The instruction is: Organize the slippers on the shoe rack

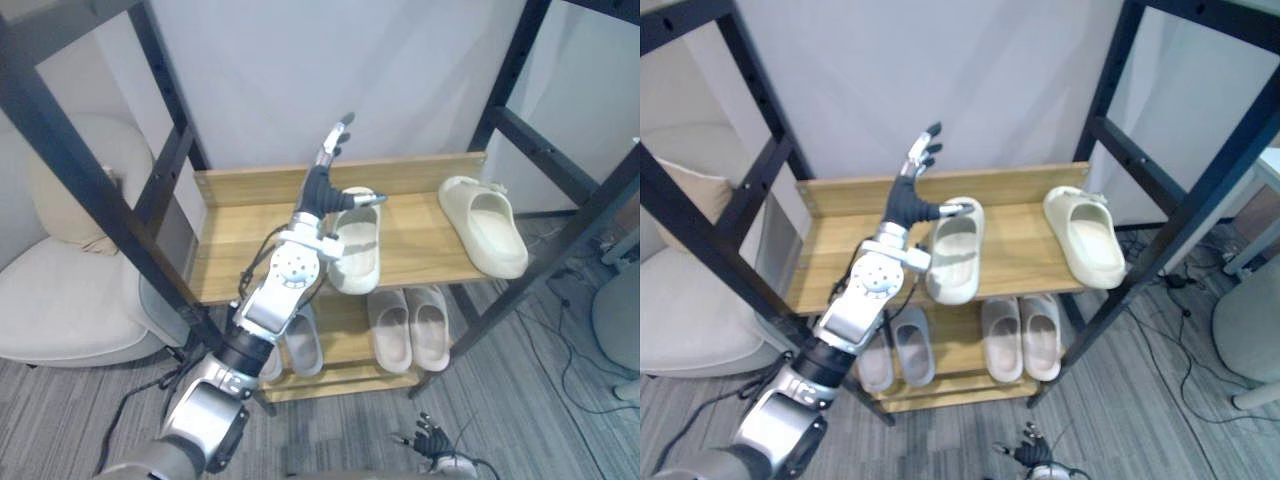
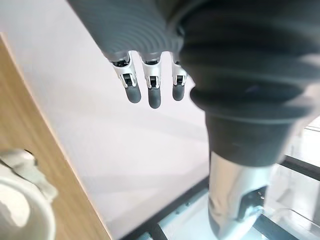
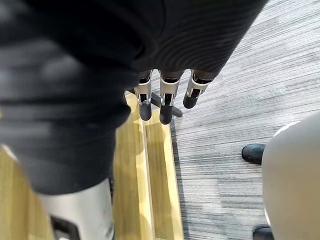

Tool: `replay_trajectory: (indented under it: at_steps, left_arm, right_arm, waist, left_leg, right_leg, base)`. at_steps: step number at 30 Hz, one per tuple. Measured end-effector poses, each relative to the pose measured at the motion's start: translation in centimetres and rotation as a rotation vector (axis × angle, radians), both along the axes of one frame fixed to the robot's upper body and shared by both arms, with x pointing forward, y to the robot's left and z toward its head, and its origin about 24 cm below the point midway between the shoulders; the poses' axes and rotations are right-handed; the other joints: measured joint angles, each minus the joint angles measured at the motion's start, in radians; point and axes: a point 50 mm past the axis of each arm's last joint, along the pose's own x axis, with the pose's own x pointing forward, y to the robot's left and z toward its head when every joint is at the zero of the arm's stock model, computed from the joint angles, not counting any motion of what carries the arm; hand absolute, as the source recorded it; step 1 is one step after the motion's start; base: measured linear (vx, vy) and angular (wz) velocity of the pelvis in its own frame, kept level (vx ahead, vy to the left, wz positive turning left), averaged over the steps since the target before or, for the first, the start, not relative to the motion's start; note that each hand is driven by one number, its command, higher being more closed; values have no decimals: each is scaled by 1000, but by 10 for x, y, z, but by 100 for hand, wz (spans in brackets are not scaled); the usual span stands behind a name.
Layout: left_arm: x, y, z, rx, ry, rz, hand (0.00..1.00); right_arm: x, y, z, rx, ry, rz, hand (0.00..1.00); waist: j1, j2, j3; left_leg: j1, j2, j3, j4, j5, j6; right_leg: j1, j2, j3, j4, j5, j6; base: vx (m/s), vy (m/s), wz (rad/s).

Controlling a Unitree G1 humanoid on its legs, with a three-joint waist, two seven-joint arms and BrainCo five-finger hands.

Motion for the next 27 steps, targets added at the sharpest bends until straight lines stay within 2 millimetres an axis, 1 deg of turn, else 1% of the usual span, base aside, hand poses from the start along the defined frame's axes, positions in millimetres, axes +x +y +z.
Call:
replay_trajectory:
  at_steps: [2,6,11,19,25,27]
  left_arm:
    - [2,3,-2,2,11,18,0]
    - [10,9,-18,49,81,61,0]
    - [11,15,-21,111,79,87,0]
    - [18,21,-40,182,154,130,0]
    - [20,24,-45,216,174,153,0]
    - [22,29,-47,223,186,174,0]
  right_arm:
    - [0,0,1,5,-6,-22,0]
    - [0,2,2,12,-17,-26,0]
    - [2,3,3,13,-24,-25,0]
    - [3,3,3,14,-26,-26,0]
    - [3,3,3,14,-29,-29,0]
    - [4,3,4,14,-34,-29,0]
  waist:
    - [-4,0,1]
    - [-7,0,2]
    - [-9,-3,17]
    - [-12,-4,19]
    - [-12,-5,23]
    - [-15,-6,29]
  left_leg:
    - [0,0,2,0,0,0]
    - [3,0,4,0,0,0]
    - [9,3,16,0,-2,-3]
    - [7,3,21,-1,-3,-4]
    - [6,3,22,-1,-3,-5]
    - [5,3,21,-1,-3,-5]
  right_leg:
    - [-2,1,0,2,0,0]
    - [1,3,0,2,0,0]
    - [3,4,-1,1,0,0]
    - [5,4,-3,-6,1,0]
    - [4,2,-5,-8,1,0]
    - [4,2,-6,-8,1,0]
  base:
    - [-14,0,-4]
    - [0,0,0]
    - [-9,-7,-4]
    - [0,-1,-1]
    - [0,0,0]
    - [0,0,0]
